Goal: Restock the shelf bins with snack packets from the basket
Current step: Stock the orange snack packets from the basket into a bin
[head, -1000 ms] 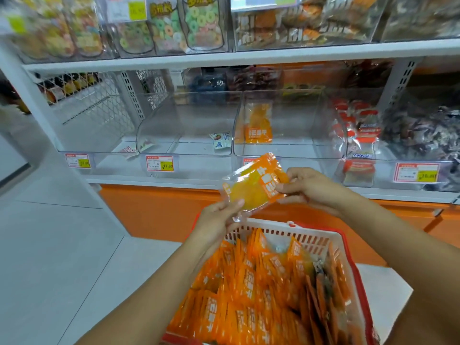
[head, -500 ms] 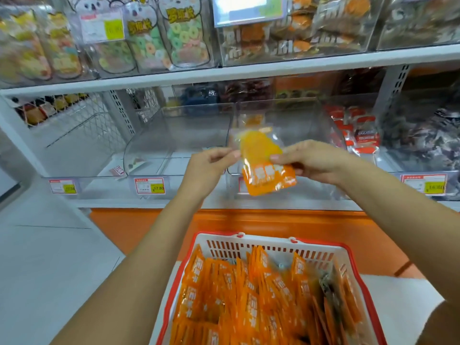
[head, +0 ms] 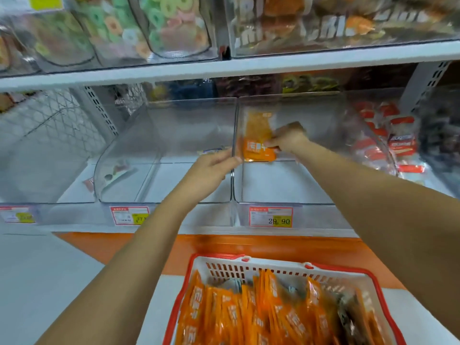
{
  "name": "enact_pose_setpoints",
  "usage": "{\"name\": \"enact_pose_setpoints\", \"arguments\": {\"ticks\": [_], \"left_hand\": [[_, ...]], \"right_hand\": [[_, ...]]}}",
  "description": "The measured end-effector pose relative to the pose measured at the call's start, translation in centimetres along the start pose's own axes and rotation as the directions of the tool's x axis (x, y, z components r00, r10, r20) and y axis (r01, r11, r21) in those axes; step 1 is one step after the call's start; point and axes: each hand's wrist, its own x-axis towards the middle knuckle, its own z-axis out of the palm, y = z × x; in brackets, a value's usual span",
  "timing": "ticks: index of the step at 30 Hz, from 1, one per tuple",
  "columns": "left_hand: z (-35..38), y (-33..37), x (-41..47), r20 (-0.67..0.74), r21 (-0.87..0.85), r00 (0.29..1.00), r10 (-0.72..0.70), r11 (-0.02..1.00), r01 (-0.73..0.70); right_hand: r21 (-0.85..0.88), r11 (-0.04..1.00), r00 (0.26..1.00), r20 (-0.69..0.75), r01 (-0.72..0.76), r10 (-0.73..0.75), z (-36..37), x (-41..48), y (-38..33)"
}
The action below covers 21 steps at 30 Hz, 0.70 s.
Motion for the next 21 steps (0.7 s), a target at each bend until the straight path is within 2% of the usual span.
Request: {"name": "enact_pose_setpoints", "arguments": {"ticks": [4, 9, 14, 17, 21], "left_hand": [[-0.9, -0.9, 0.5, 0.074, -0.042, 0.997, 0.027, 0.999, -0.024], [-0.7, -1.2, 0.9, 0.021, -0.020, 0.998, 0.065, 0.998, -0.064], [-0.5, -1.6, 0.5, -0.053, 0.020, 0.993, 0.106, 0.994, -0.105], [0.0, -1.6, 0.1, -0.133, 0.103, 0.979, 0.155, 0.984, -0.142], [0.7, -1.4, -1.0, -0.272, 0.394, 0.901, 0.338, 0.893, -0.216]], "right_hand": [[-0.246, 0.969, 0.995, -0.096, -0.010, -0.014, 0.9, 2.0, -0.2], [-0.477, 0.879, 0.993, -0.091, 0.018, -0.070, 0.5, 2.1, 0.0], [-0.477, 0.869, 0.991, 0.088, 0.133, -0.104, 0.3, -0.2, -1.9], [-0.504, 0.837, 0.976, 0.076, 0.213, -0.202, -1.2, -3.5, -3.1], [-0.449, 0.850, 0.958, 0.052, 0.274, -0.282, -2.9, -9.9, -2.8]]}}
